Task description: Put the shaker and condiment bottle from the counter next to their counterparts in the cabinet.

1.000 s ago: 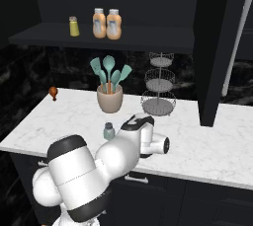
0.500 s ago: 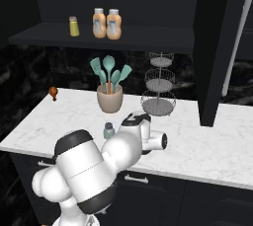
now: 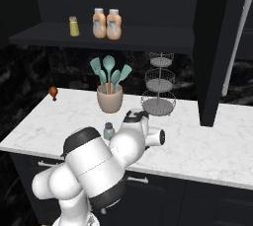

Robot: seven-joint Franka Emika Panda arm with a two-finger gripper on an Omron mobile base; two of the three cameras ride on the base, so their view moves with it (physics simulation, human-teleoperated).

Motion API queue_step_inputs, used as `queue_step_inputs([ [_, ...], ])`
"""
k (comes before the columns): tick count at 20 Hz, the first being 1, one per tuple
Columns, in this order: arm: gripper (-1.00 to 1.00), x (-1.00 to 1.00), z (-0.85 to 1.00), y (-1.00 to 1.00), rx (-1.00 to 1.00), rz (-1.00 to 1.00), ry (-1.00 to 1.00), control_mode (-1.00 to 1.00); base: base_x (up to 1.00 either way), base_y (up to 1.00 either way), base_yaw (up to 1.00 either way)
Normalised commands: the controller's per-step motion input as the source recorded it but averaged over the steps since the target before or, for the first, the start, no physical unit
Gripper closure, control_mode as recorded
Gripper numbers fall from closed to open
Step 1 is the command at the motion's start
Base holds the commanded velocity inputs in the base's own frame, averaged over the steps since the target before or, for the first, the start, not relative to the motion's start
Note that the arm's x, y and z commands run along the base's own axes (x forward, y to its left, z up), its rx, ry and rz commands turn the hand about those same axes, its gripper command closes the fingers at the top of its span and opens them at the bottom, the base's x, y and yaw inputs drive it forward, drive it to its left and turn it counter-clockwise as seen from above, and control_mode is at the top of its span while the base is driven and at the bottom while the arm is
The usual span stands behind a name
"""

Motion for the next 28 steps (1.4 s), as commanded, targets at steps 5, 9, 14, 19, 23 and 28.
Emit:
queue_step_inputs([
  [5, -1.00, 0.09, -0.01, 0.05, 0.01, 0.01, 0.00, -1.00, 0.00, 0.00, 0.00],
  [9, -1.00, 0.00, -0.03, 0.09, 0.00, 0.01, 0.00, -1.00, 0.00, 0.00, 0.00],
  [14, -1.00, 0.00, -0.05, 0.07, 0.00, 0.02, 0.00, -1.00, 0.00, 0.00, 0.00],
  [19, -1.00, 0.00, -0.01, 0.08, 0.00, 0.02, 0.00, -1.00, 0.00, 0.00, 0.00],
  [23, -1.00, 0.00, -0.01, 0.05, 0.00, 0.01, 0.00, -1.00, 0.00, 0.00, 0.00],
  [28, -1.00, 0.00, -0.02, 0.06, 0.00, 0.01, 0.00, -1.00, 0.00, 0.00, 0.00],
])
